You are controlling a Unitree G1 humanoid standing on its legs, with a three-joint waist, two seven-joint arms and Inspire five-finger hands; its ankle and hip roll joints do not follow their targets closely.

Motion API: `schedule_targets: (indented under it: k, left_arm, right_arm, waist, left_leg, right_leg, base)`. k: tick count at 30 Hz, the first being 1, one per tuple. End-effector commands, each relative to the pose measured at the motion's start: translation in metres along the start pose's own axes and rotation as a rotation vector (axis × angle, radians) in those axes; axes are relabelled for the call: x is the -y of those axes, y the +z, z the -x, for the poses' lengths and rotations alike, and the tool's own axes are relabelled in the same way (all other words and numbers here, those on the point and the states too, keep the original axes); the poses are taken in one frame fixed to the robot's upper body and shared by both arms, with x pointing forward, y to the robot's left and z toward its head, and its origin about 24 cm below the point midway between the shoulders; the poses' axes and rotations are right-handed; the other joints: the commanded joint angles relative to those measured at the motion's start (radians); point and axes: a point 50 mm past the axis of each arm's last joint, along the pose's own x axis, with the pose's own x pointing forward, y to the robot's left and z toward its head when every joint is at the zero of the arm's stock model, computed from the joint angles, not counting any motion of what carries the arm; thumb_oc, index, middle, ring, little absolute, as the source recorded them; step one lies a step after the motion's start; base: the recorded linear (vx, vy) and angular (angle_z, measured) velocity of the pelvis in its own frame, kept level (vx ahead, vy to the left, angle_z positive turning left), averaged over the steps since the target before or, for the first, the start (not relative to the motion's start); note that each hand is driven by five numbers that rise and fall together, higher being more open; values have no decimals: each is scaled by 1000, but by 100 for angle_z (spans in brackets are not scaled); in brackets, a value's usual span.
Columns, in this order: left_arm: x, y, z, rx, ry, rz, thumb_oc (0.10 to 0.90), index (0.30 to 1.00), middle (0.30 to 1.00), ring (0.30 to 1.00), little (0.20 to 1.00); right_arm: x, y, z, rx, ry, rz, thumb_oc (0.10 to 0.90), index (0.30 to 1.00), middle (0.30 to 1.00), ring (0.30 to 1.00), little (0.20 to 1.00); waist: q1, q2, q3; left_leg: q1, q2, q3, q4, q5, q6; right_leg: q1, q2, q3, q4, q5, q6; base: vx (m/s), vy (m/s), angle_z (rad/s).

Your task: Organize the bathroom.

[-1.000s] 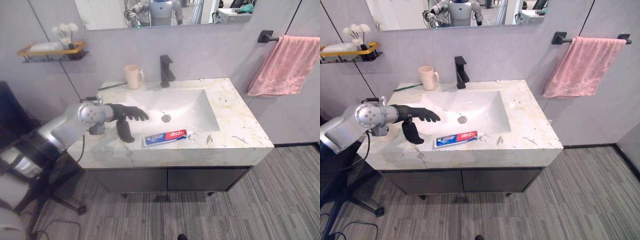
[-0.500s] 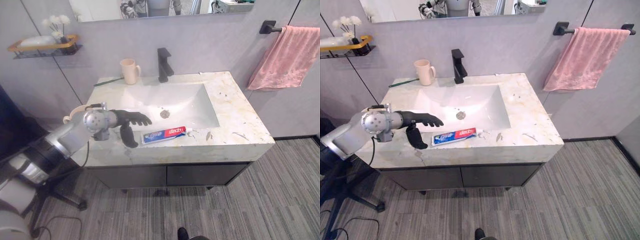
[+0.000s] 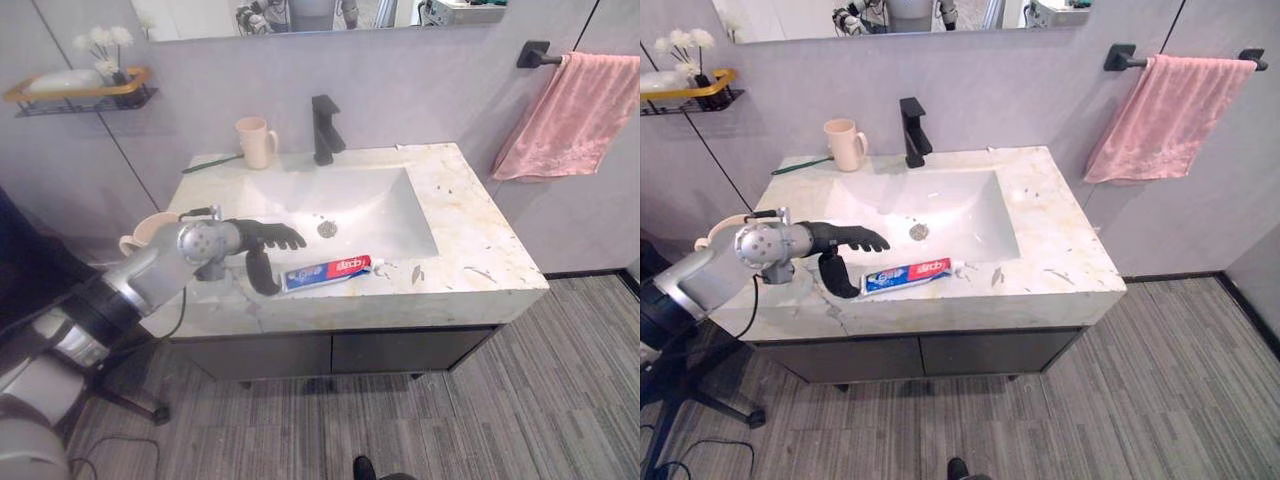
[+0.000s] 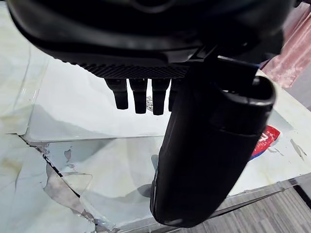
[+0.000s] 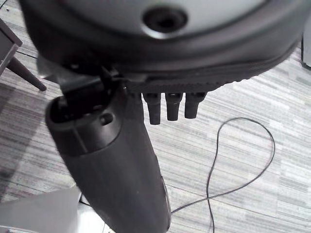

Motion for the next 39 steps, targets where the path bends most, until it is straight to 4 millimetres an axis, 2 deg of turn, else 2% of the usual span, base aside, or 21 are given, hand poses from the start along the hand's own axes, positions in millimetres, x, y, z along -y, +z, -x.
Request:
schedule_targets:
  k: [1, 18, 29, 35, 39]
  left_arm:
    - [-36, 2, 17, 15, 204, -4, 800, 900, 900, 900, 900]
    - [-29, 20, 9, 70, 156, 0, 800, 900, 900, 900, 900]
    - [-15, 2, 4, -30, 81, -13, 800, 900, 900, 900, 900]
    - [-6, -20, 4, -176, 9, -59, 800, 900, 900, 900, 900]
    - [0, -34, 3, -207, 0, -51, 800, 900, 900, 900, 900]
  right_arm:
    - [14, -25, -1, -97, -57, 75, 800, 900, 900, 900, 900]
    - [14, -26, -1, -106, -66, 102, 800, 900, 900, 900, 900]
    - [19, -26, -1, -102, -86, 120, 800, 900, 900, 900, 900]
    - [25, -23, 0, -99, -106, 125, 800, 900, 900, 900, 900]
    - [26, -21, 0, -98, -115, 127, 800, 900, 900, 900, 900]
  waist:
    - [-9, -24, -72]
    - [-15, -27, -77]
    - [-4, -26, -77]
    - [7, -24, -73]
    - [13, -25, -72]
  left_leg:
    - [-114, -1, -29, 134, -11, 32]
    - [-115, -3, -31, 142, -16, 34]
    - [-118, -5, -35, 145, -17, 36]
    - [-121, -6, -39, 142, -11, 36]
    - [-124, -7, -39, 142, -10, 35]
  right_leg:
    - [-11, -14, 12, 55, -36, 137]
    - [-4, -17, 13, 53, -37, 137]
    - [2, -20, 8, 52, -39, 135]
    - [4, -19, -2, 49, -42, 134]
    - [5, -19, -8, 49, -42, 134]
  base:
    - [0, 0, 0]
    - [0, 0, 0]
    - [-2, 20, -5]
    - [0, 3, -1]
    - [0, 0, 0]
